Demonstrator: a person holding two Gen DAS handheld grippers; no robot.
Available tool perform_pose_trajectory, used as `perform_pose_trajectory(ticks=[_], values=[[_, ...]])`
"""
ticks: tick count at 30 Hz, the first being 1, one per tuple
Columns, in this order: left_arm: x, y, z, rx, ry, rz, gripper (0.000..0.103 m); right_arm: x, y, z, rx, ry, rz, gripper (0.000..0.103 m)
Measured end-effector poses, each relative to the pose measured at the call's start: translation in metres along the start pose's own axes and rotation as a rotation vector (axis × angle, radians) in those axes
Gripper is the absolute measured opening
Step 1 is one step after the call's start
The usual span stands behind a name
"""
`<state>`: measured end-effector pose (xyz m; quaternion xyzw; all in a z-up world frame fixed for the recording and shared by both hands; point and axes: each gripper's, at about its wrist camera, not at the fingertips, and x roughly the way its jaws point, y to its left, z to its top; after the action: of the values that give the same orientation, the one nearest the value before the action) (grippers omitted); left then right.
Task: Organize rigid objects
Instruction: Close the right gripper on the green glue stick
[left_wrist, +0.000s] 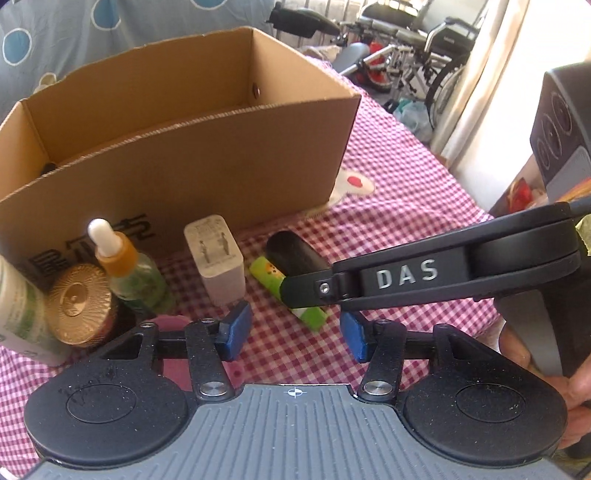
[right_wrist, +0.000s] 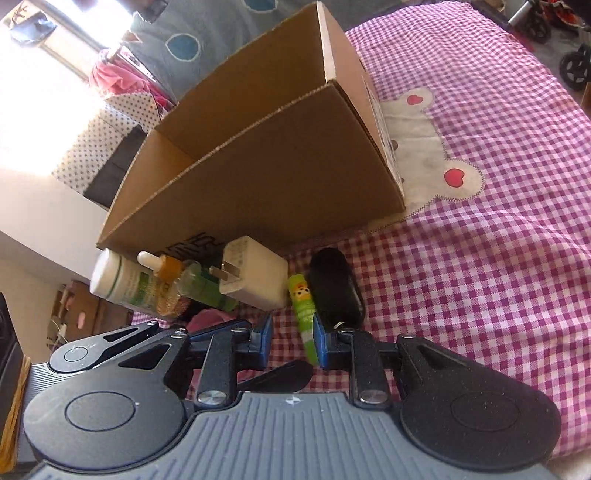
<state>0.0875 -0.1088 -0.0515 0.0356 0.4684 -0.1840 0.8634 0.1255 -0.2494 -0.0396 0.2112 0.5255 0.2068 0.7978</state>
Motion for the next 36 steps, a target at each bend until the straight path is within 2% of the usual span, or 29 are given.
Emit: perform_pose_trajectory(ticks=[7,15,19,28,36], values=[[0.015,0.002,-0.001,-0.007,0.049,-0.009,0.041,0.016,0.004,0.003,-0.009,0.046,-0.037,0.025],[0.018,0.007,-0.002,-0.015,0.064,-0.031,0.037,0.025,0.003,0.008,0.032,0.049,0.004,0.022],[0.014,0.009,-0.008,-0.014,0.074,-0.056,0.036,0.023,-0.005,0.001,0.073,0.061,0.030,0.016],[0.011,0.007,-0.011,0.012,0.080,-0.066,0.036,0.018,-0.013,-0.003,0.153,0.077,0.067,0.018],[0.014,0.010,-0.005,-0.012,0.087,-0.072,0.036,0.021,-0.005,0.004,0.098,0.061,0.028,0.019]])
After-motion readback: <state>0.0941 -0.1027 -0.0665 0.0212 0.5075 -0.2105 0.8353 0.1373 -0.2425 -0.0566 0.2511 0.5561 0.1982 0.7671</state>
